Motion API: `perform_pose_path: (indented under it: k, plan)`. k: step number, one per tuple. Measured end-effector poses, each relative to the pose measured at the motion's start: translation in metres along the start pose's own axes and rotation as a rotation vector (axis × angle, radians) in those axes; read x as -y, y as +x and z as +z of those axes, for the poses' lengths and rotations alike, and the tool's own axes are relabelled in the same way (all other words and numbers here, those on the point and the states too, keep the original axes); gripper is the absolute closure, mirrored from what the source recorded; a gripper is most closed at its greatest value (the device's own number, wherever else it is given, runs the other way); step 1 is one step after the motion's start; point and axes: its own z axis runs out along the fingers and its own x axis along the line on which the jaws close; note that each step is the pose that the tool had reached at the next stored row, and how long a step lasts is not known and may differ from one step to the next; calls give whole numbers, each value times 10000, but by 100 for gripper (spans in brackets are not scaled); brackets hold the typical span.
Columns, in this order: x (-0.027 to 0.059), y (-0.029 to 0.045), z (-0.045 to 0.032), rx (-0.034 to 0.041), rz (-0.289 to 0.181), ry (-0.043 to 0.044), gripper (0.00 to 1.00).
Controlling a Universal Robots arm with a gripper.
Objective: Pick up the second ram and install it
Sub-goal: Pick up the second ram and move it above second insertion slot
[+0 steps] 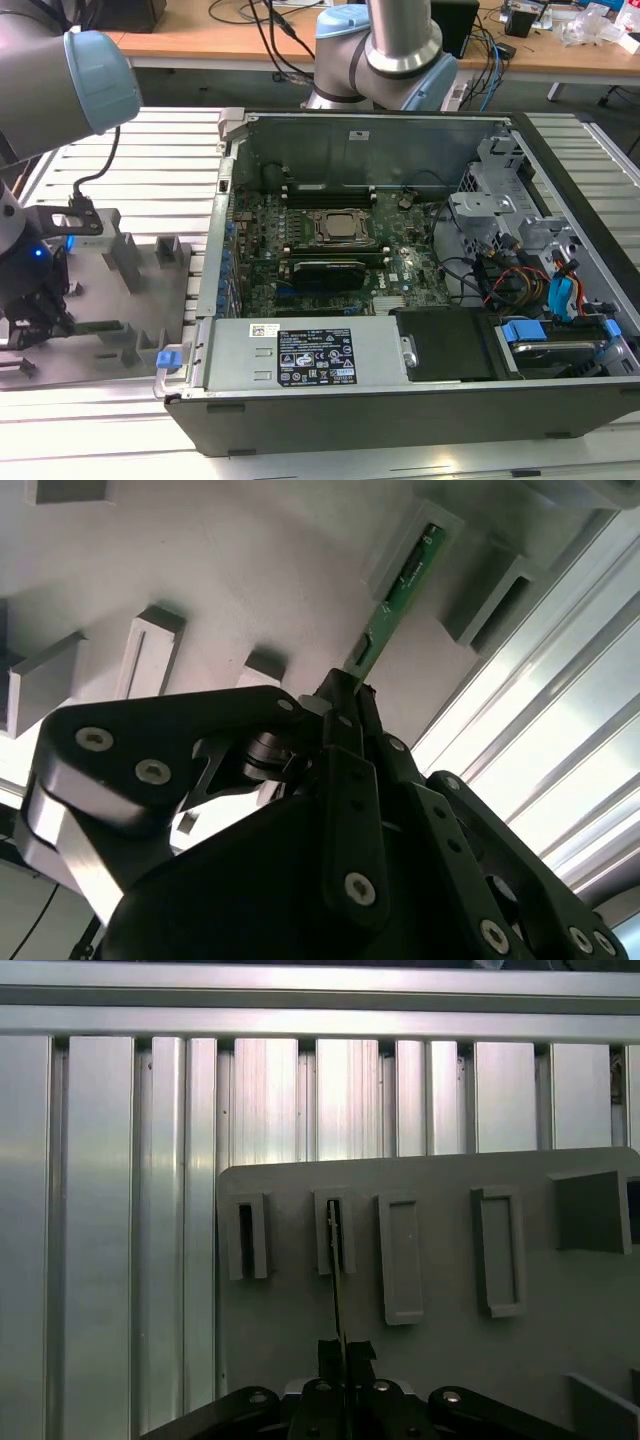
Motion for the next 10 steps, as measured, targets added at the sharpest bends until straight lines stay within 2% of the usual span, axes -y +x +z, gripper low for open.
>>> perform_pose_path:
  k: [10]
  plan:
    - [-3,-1,-75,0,0,0,86]
